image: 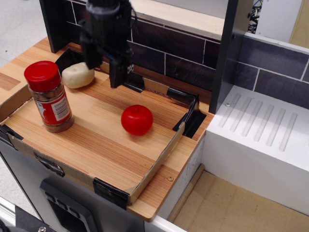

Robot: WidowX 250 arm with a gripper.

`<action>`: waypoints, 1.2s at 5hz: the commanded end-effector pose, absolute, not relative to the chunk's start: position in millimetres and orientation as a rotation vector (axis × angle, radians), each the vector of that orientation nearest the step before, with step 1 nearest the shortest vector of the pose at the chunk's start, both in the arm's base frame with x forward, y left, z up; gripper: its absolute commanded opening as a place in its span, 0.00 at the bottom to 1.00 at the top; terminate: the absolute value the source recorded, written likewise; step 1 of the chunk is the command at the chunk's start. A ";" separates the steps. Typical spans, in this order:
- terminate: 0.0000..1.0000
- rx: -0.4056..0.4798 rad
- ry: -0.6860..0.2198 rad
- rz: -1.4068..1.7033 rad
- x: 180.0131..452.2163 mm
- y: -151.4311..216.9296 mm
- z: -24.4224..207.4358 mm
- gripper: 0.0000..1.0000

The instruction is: Topple basil bottle

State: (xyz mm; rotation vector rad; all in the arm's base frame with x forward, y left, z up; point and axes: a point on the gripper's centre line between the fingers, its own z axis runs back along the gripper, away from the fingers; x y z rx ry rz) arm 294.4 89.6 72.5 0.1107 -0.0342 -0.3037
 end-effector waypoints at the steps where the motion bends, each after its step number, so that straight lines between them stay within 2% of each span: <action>1: 0.00 0.187 -0.139 -0.441 291.7 113.1 107.0 1.00; 2: 0.00 0.188 -0.163 -0.467 280.4 121.3 114.4 1.00; 3: 0.00 0.167 -0.123 -0.489 275.9 128.7 120.1 1.00; 4: 0.00 0.183 -0.128 -0.481 275.1 138.2 123.1 1.00; 6: 0.00 0.163 -0.109 -0.496 264.3 147.9 117.4 1.00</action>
